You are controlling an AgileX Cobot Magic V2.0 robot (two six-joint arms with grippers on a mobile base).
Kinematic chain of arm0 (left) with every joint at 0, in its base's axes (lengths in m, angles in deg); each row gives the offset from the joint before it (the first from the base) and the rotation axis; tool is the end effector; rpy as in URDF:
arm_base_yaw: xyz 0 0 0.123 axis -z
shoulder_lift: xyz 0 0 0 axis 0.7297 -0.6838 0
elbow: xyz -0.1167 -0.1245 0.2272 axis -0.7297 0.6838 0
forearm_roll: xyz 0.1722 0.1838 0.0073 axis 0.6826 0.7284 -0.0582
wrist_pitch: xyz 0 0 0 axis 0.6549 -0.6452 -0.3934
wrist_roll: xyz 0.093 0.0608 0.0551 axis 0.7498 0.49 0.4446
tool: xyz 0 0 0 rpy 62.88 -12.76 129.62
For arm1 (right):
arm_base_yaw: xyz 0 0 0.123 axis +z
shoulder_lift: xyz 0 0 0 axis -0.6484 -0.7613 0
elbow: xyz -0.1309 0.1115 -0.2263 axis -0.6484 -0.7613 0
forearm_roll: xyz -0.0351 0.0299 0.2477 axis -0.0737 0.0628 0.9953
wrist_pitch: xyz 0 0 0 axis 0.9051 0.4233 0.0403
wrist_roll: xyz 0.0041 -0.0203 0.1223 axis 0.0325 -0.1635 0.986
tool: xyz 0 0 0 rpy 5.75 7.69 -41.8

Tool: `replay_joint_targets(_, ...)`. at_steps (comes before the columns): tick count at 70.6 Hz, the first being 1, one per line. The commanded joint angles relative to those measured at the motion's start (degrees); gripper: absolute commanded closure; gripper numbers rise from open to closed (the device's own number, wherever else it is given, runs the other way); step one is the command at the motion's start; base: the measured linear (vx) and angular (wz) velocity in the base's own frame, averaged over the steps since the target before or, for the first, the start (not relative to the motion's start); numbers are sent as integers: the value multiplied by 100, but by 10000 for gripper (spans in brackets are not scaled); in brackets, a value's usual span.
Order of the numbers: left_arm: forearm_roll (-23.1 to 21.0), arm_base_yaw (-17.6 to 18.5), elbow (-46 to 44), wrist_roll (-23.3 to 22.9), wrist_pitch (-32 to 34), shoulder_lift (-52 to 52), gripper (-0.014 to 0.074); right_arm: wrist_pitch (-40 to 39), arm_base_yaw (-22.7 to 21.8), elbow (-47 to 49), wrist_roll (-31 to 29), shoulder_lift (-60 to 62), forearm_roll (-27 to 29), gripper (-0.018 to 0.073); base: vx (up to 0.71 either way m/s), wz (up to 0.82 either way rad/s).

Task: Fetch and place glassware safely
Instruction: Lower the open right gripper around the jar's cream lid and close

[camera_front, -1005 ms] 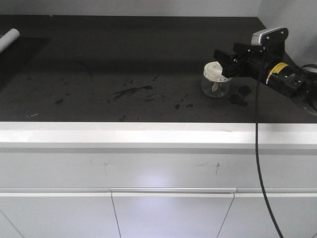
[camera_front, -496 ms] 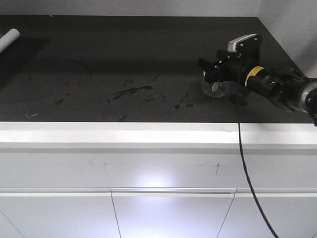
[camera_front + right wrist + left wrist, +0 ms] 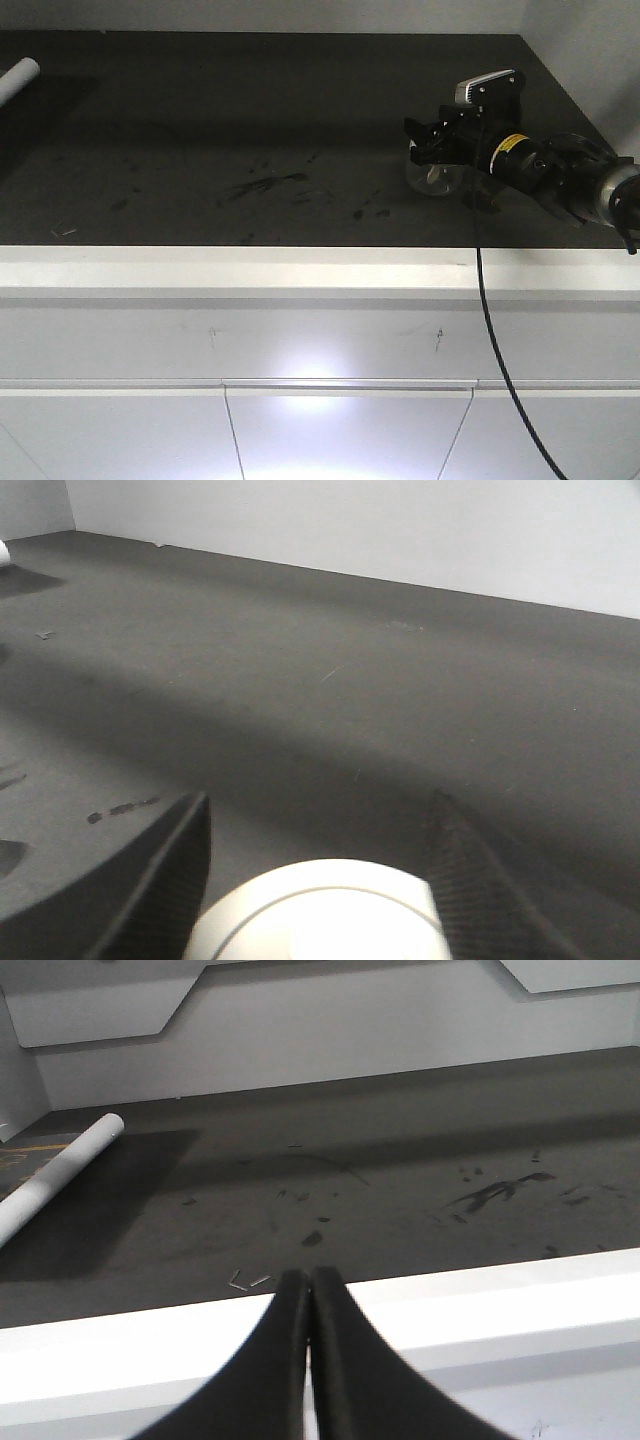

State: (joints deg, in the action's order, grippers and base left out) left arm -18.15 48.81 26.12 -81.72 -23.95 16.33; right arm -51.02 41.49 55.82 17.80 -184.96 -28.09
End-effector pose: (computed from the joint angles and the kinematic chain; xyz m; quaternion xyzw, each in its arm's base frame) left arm 0.1453 -0.0065 0.2475 0.0266 0.7342 -0.0075 0.6784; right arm 0.5186 0.0686 0.1953 -0.2046 0.7276 0.1588 0.6353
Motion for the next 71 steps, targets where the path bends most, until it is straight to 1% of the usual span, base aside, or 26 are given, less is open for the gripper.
replay_joint_targets(1, -18, 26, -155, -57, 400, -3, 603, -237, -16, 167, -51, 332, 150, 179, 0, 0)
replay_joint_targets(7, -18, 26, -155, -57, 400, -3, 603, -141, -16, 167, -51, 332, 150, 250, 0, 0)
replay_joint_targets(13, -18, 26, -155, -57, 400, -3, 603, -86, -16, 167, -51, 332, 150, 360, 0, 0)
replay_joint_targets(22, -18, 26, -155, -57, 400, -3, 603, -105, -16, 167, -51, 332, 150, 576, 0, 0)
replay_joint_targets(43, -18, 26, -155, -57, 400, -3, 603, -354, -16, 167, -39, 443, 131, 564, 0, 0)
replay_joint_targets(47, -18, 26, -155, -57, 400, -3, 603, -354, -16, 120, 83, 508, 108, 564, 0, 0)
replay_joint_targets(54, -18, 26, -155, -57, 400, -3, 603, -416, -16, -157, 191, 723, 108, 563, 0, 0)
replay_joint_targets(64, -18, 26, -155, -57, 400, -3, 603, -451, -16, -767, -78, 1247, 108, 563, 0, 0)
replay_joint_targets(71, -18, 26, -155, -57, 400, -3, 603, -506, -16, -1163, -96, 1697, 108, 563, 0, 0)
